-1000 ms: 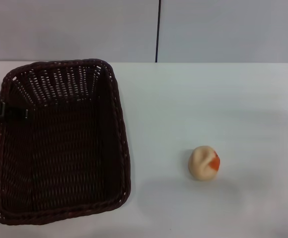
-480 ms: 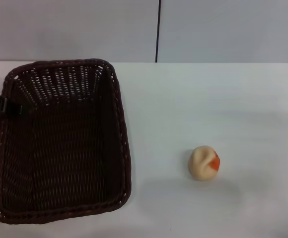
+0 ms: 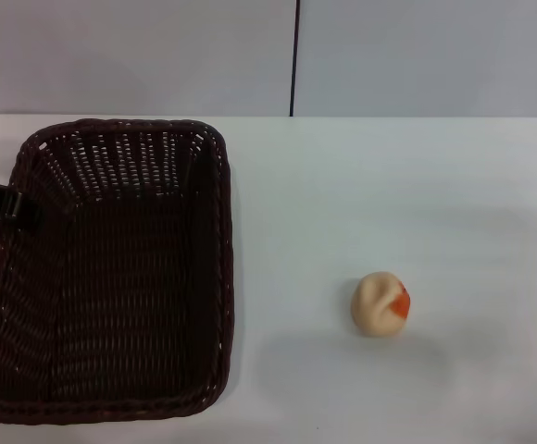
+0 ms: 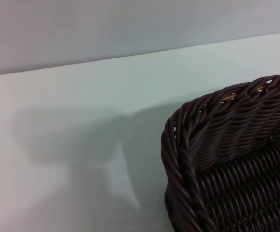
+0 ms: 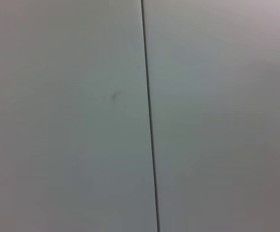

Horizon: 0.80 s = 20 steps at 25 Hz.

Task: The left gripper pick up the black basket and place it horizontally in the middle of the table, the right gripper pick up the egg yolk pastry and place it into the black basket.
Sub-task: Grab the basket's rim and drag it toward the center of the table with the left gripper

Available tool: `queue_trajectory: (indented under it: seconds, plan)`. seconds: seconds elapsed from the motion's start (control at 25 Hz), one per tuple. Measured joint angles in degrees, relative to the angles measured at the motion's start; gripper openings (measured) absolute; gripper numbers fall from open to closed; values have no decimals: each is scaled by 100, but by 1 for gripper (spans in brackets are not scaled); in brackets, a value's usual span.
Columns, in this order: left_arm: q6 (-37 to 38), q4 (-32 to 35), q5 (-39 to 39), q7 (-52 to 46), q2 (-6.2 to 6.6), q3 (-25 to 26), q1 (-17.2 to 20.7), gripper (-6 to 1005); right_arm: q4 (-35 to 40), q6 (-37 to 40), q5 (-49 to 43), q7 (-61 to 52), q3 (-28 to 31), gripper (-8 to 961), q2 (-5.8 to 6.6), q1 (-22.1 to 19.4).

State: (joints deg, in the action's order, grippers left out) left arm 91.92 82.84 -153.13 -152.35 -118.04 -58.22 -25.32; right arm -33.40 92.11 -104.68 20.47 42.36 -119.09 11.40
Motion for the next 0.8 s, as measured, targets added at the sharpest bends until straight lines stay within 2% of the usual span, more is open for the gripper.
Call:
queue_trajectory:
  seconds: [0.52, 0.8]
  plan:
    - [52, 212, -8, 363, 4, -18, -156, 237, 0, 9, 0, 0, -9, 618, 0, -52]
    - [202, 217, 142, 1037, 30, 303, -552, 224, 0, 71, 0, -2, -9, 618, 0, -84]
